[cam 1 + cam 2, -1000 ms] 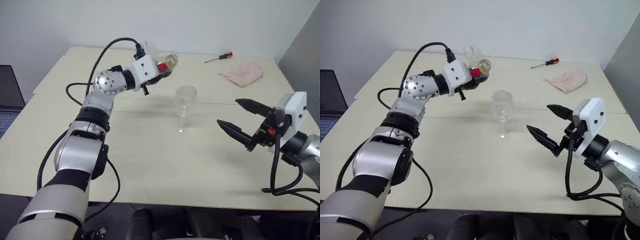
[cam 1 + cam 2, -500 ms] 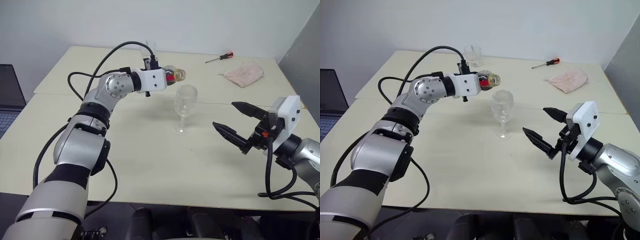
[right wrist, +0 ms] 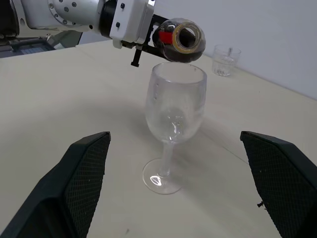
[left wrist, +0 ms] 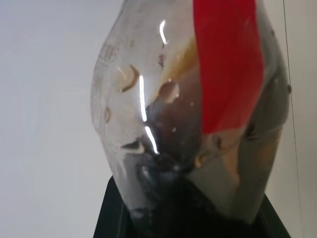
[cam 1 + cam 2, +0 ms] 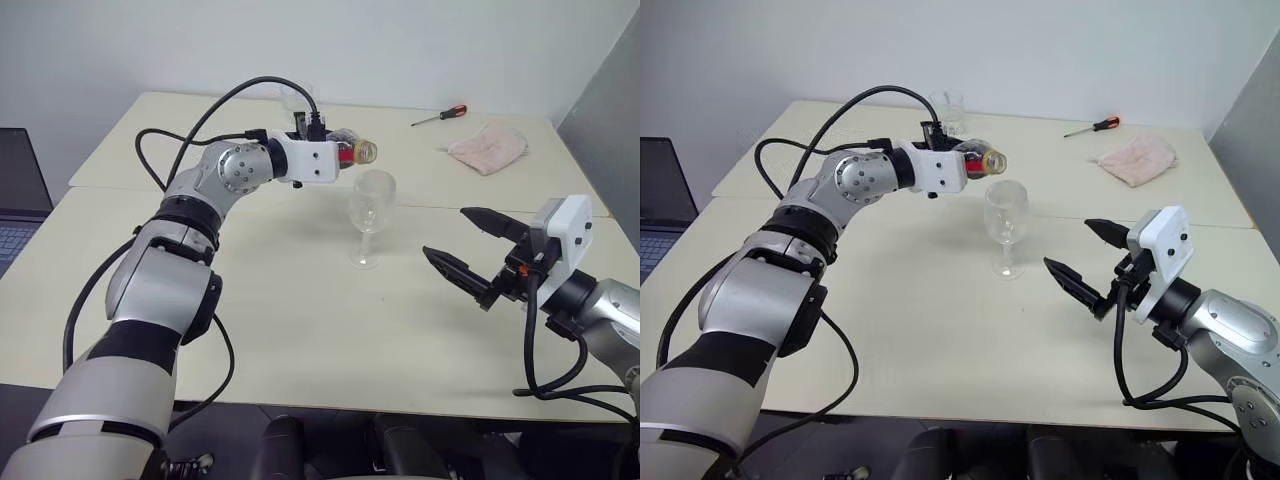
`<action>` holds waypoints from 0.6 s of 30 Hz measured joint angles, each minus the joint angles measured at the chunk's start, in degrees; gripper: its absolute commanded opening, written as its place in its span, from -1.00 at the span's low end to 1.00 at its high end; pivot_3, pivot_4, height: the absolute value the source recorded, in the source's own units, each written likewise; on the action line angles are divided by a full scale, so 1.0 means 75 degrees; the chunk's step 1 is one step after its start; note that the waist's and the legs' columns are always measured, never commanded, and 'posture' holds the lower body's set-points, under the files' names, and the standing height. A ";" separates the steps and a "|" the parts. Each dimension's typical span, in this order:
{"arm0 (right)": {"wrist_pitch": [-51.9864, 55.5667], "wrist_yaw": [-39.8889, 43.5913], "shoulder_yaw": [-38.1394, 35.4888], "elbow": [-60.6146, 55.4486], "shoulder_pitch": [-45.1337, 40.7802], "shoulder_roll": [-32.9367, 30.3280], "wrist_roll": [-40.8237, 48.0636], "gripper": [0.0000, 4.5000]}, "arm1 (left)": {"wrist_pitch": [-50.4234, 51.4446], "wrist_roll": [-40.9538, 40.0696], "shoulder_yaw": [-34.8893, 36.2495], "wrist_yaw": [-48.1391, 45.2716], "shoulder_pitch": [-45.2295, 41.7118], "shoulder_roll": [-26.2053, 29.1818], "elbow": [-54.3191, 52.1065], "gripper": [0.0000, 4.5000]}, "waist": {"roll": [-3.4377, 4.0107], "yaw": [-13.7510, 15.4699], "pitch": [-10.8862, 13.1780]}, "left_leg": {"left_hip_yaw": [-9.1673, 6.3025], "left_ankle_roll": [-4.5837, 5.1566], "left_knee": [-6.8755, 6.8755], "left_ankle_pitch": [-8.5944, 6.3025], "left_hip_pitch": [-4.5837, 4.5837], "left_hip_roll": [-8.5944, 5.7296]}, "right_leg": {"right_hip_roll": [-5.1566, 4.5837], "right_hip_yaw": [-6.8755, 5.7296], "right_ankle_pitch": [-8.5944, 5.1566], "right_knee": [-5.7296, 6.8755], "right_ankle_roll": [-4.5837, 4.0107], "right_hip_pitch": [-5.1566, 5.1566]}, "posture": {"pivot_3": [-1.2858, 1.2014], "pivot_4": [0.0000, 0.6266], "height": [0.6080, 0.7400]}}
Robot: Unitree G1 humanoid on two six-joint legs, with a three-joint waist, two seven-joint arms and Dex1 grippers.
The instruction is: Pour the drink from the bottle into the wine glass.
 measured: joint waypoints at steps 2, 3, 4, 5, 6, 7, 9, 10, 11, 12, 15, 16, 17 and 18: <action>-0.0001 0.0001 -0.0004 0.0000 0.0002 -0.0044 0.0023 1.00 | -0.0055 0.0140 -0.0108 0.0187 -0.0042 0.0008 0.0000 -0.60 | 0.0000 0.0000 0.0000 | -0.0001 0.0000 0.0007 0.0000 -0.0001 -0.0002 | -0.0001 0.0000 0.0000 0.0002 0.0000 0.0001 | 0.03 -0.52 1.00; -0.0002 0.0001 -0.0005 -0.0001 0.0004 -0.0054 0.0030 1.00 | -0.0101 0.0201 -0.0136 0.0275 -0.0050 0.0010 0.0000 -0.60 | 0.0000 0.0000 0.0000 | -0.0001 0.0000 0.0008 0.0000 -0.0001 -0.0002 | -0.0002 0.0000 0.0000 0.0003 0.0000 0.0001 | 0.03 -0.52 1.00; -0.0003 0.0003 -0.0008 0.0000 0.0013 -0.0072 0.0031 1.00 | -0.0146 0.0254 -0.0151 0.0364 -0.0052 0.0010 0.0000 -0.60 | 0.0000 0.0000 0.0000 | -0.0001 0.0000 0.0010 0.0000 -0.0001 -0.0003 | -0.0002 0.0000 0.0000 0.0004 0.0001 0.0001 | 0.03 -0.52 1.00; -0.0004 0.0004 -0.0012 0.0000 0.0030 -0.0098 0.0033 1.00 | -0.0162 0.0294 -0.0166 0.0448 -0.0053 0.0011 0.0000 -0.60 | 0.0000 0.0000 0.0000 | -0.0001 0.0000 0.0013 0.0000 -0.0001 -0.0003 | -0.0003 0.0000 0.0000 0.0005 0.0001 0.0002 | 0.03 -0.52 1.00; -0.0005 0.0005 -0.0020 -0.0001 0.0050 -0.0126 0.0034 1.00 | -0.0190 0.0354 -0.0208 0.0531 -0.0058 0.0024 0.0000 -0.61 | 0.0000 0.0000 0.0000 | -0.0002 0.0000 0.0016 0.0000 -0.0002 -0.0003 | -0.0003 0.0000 0.0000 0.0006 0.0001 0.0002 | 0.03 -0.52 1.00; -0.0005 0.0005 -0.0021 0.0000 0.0055 -0.0138 0.0034 1.00 | -0.0225 0.0410 -0.0254 0.0600 -0.0062 0.0038 0.0000 -0.61 | 0.0000 -0.0001 0.0000 | -0.0002 0.0000 0.0020 0.0000 -0.0002 -0.0004 | -0.0003 0.0000 0.0001 0.0008 0.0001 0.0003 | 0.03 -0.52 1.00; -0.0007 0.0005 -0.0022 0.0000 0.0061 -0.0141 0.0037 1.00 | -0.0344 0.0470 -0.0296 0.0698 -0.0062 0.0050 0.0000 -0.61 | 0.0000 0.0001 0.0000 | -0.0004 0.0000 0.0028 0.0000 -0.0005 -0.0003 | -0.0003 -0.0002 0.0001 0.0010 0.0001 0.0003 | 0.03 -0.52 1.00; -0.0007 0.0005 -0.0023 0.0000 0.0062 -0.0144 0.0038 1.00 | -0.0371 0.0519 -0.0318 0.0770 -0.0063 0.0061 0.0000 -0.61 | 0.0000 0.0001 0.0000 | -0.0004 0.0000 0.0031 0.0000 -0.0006 -0.0003 | -0.0004 -0.0002 0.0001 0.0010 0.0002 0.0004 | 0.03 -0.52 1.00; -0.0009 0.0006 -0.0026 -0.0001 0.0065 -0.0149 0.0039 1.00 | -0.0411 0.0572 -0.0375 0.0837 -0.0068 0.0086 0.0000 -0.61 | 0.0000 0.0000 0.0000 | -0.0004 0.0000 0.0034 0.0000 -0.0006 -0.0003 | -0.0004 -0.0001 0.0002 0.0010 0.0003 0.0005 | 0.03 -0.52 1.00; -0.0010 0.0006 -0.0028 -0.0001 0.0070 -0.0157 0.0039 1.00 | -0.0462 0.0641 -0.0441 0.0905 -0.0073 0.0113 0.0000 -0.61 | 0.0000 0.0000 0.0000 | -0.0004 0.0000 0.0037 0.0000 -0.0006 -0.0004 | -0.0004 -0.0001 0.0003 0.0010 0.0005 0.0007 | 0.03 -0.52 1.00; -0.0011 0.0006 -0.0046 -0.0002 0.0094 -0.0170 0.0043 1.00 | -0.0516 0.0866 -0.0580 0.1137 -0.0090 0.0175 0.0000 -0.61 | 0.0000 0.0001 0.0000 | -0.0005 0.0000 0.0047 0.0000 -0.0007 -0.0005 | -0.0006 -0.0002 0.0006 0.0010 0.0010 0.0011 | 0.03 -0.52 1.00; -0.0011 0.0006 -0.0073 -0.0003 0.0109 -0.0171 0.0044 1.00 | -0.0531 0.0922 -0.0624 0.1189 -0.0106 0.0187 0.0000 -0.61 | 0.0000 0.0004 0.0000 | -0.0006 0.0000 0.0052 0.0000 -0.0008 -0.0007 | -0.0007 -0.0002 0.0007 0.0010 0.0012 0.0013 | 0.03 -0.52 1.00; -0.0011 0.0006 -0.0091 -0.0006 0.0123 -0.0173 0.0044 1.00 | -0.0567 0.1006 -0.0668 0.1270 -0.0124 0.0199 0.0000 -0.61 | 0.0000 0.0005 0.0000 | -0.0006 0.0000 0.0055 0.0000 -0.0009 -0.0007 | -0.0008 -0.0002 0.0008 0.0010 0.0013 0.0015 | 0.03 -0.52 1.00; -0.0011 0.0006 -0.0098 -0.0009 0.0134 -0.0174 0.0044 1.00 | -0.0625 0.1043 -0.0732 0.1335 -0.0140 0.0214 0.0000 -0.61 | 0.0000 0.0005 0.0000 | -0.0006 0.0000 0.0058 0.0000 -0.0009 -0.0009 | -0.0010 -0.0001 0.0009 0.0010 0.0015 0.0016 | 0.03 -0.52 1.00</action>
